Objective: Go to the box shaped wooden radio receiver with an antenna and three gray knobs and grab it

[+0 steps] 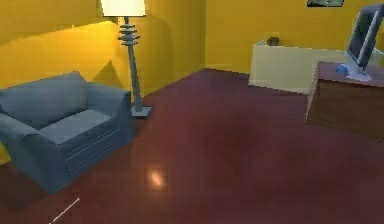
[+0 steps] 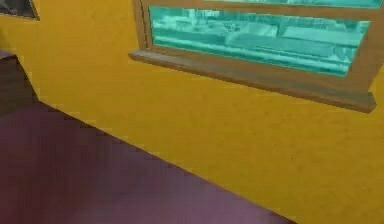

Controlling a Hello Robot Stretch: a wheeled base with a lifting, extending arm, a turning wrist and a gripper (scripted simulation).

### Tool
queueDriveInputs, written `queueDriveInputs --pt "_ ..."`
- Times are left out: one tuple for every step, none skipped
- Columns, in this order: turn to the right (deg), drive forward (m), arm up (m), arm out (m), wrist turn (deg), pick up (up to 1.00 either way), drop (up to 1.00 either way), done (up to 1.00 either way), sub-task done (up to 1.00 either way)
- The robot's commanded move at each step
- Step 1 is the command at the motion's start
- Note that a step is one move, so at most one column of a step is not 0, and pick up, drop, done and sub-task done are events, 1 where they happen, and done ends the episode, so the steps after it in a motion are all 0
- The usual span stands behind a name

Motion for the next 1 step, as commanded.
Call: queueDriveInputs --pt "-45.0 0.0 0.0 0.0 0.0 0.0 0.0 0.0 0.0"
